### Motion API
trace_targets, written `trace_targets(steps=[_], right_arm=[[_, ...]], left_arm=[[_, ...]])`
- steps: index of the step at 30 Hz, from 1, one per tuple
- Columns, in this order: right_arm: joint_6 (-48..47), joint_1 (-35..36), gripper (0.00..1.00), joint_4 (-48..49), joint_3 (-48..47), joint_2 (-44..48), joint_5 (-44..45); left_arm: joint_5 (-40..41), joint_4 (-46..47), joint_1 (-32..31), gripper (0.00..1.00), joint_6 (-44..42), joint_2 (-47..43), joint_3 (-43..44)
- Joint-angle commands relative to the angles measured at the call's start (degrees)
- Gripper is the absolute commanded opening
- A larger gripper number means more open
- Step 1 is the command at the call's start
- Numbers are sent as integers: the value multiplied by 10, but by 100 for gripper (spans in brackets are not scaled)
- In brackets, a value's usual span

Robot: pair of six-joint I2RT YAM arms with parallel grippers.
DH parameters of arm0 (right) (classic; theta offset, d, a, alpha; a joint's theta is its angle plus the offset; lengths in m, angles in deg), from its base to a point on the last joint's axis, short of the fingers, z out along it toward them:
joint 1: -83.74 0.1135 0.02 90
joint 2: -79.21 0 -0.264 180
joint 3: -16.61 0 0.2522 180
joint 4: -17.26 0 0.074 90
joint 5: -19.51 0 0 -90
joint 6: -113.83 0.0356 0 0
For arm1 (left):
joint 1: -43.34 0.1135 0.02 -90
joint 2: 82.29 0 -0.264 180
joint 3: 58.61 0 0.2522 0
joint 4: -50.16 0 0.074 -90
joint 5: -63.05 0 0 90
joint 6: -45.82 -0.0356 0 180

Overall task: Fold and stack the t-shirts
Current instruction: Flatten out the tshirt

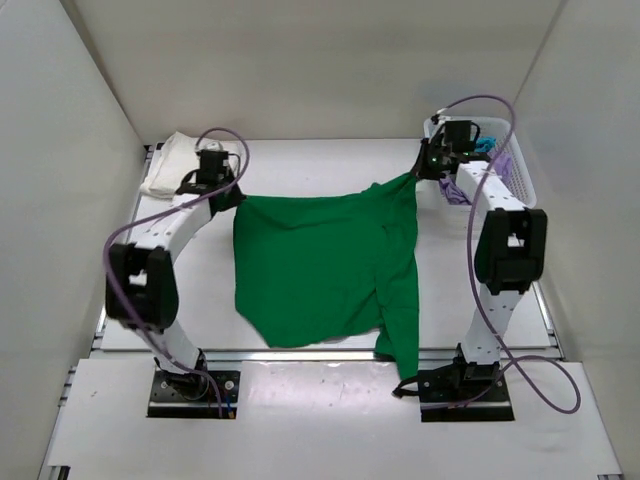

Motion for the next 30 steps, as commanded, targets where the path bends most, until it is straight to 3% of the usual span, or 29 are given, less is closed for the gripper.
trace_targets(steps=[1,4,6,8,9,11,12,14,16,17,18,19,20,21,24,25,28,29,30], right_arm=[[-3,17,0,48,-72,-20,-29],[7,14,0,87,-88,-29,-41],[2,20,5,36,-176,-96,-36],[-6,28,8,-76,-371,-172,-20],[-12,30,12,-87,-444,-203,-13],[21,19,44,-8,-388,-170,-29],[25,16,89,-20,-424,-167,-40],[18,16,92,-40,-427,-147,-50],[7,17,87,-87,-444,-133,-45],[1,23,72,-144,-459,-131,-26],[-22,42,51,-192,-481,-126,13],[-39,63,35,-212,-484,-112,33],[-48,78,10,-249,-479,-104,74],[-56,115,0,-268,-478,-95,111],[-52,220,0,-352,-463,-76,249],[-48,253,1,-370,-441,-61,285],[-31,308,0,-349,-314,29,322],[-20,317,0,-312,-233,92,325],[-15,317,0,-254,-187,167,311]], left_arm=[[49,42,-19,0,-17,37,92],[84,43,-31,0,-34,75,162],[79,17,-21,0,-32,111,231],[64,-32,-11,6,-33,174,351],[67,-54,-13,10,-46,197,376],[84,-78,-14,34,-60,213,439],[59,-82,-19,68,-62,210,462],[42,-108,-13,92,-59,205,476],[28,-132,-16,96,-55,175,457],[26,-120,-16,95,-55,147,380],[25,-62,-24,88,-54,80,258],[18,5,-29,78,-52,40,191],[23,32,-29,54,-40,-29,72],[16,64,-28,38,-18,-93,-23],[-31,105,-6,12,15,-215,-201],[-40,96,-3,10,9,-241,-244],[-41,79,-3,16,4,-284,-299],[-50,84,4,32,18,-294,-333],[-68,98,11,38,28,-304,-346]])
